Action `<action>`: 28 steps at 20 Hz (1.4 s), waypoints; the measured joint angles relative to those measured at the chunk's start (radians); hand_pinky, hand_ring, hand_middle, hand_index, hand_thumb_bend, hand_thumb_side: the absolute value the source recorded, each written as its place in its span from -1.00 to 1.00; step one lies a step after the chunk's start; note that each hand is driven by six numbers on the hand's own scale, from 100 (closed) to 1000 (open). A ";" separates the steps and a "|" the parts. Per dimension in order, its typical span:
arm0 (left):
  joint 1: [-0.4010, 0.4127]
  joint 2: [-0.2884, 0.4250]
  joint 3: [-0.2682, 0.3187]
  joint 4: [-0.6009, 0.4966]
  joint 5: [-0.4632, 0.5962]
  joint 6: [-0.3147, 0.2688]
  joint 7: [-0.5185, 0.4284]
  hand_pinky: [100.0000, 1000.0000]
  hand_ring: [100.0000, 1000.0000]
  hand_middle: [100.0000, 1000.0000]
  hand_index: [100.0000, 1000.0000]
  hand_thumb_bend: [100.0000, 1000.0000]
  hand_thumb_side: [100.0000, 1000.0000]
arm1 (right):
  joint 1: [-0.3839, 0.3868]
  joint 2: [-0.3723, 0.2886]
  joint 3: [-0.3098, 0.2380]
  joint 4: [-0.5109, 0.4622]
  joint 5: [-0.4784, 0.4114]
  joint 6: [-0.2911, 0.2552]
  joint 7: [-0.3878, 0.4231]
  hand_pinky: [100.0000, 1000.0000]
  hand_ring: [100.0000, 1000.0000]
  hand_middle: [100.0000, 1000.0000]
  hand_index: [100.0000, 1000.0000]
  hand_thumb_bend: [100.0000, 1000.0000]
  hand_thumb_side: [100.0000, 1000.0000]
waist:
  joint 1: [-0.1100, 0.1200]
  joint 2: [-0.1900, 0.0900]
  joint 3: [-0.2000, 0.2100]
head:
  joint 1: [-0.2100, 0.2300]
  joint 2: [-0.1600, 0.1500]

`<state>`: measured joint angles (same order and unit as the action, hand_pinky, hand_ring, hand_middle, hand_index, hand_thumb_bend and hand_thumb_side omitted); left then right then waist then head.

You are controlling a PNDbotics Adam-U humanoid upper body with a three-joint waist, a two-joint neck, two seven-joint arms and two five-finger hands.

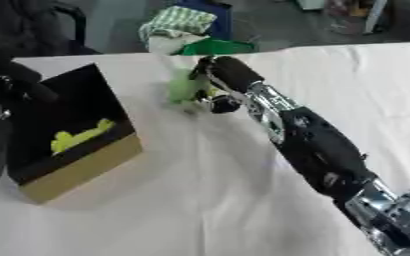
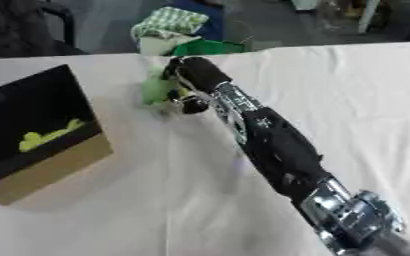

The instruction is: Pick up objects on the table and place them in the box.

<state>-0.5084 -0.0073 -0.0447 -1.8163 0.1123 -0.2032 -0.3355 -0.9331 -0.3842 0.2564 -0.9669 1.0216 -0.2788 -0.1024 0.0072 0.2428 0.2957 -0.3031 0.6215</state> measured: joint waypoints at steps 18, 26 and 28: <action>0.038 0.027 0.030 -0.146 -0.012 0.071 0.047 0.18 0.04 0.11 0.58 -0.66 0.07 | -0.064 0.010 0.093 -0.382 -0.156 -0.020 0.140 0.34 -0.09 -0.80 -0.32 -1.00 -1.00 | -0.219 0.003 -0.007 | 0.004 -0.091; 0.033 0.026 0.029 -0.164 -0.003 0.070 0.044 0.19 0.05 0.11 0.58 -0.64 0.05 | -0.086 0.082 0.166 -0.430 -0.152 -0.120 0.249 0.37 -0.02 -0.74 -0.25 -1.00 -0.88 | -0.243 0.004 0.026 | -0.017 -0.112; 0.032 0.026 0.026 -0.164 0.001 0.067 0.043 0.19 0.04 0.11 0.58 -0.64 0.05 | -0.088 0.098 0.179 -0.430 -0.140 -0.145 0.275 0.43 0.12 -0.49 0.07 -1.00 -0.83 | -0.243 0.004 0.029 | -0.022 -0.113</action>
<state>-0.4764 0.0190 -0.0190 -1.9801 0.1135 -0.1362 -0.2927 -1.0213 -0.2858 0.4356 -1.3968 0.8818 -0.4234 0.1727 -0.2360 0.2467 0.3251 -0.3253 0.5090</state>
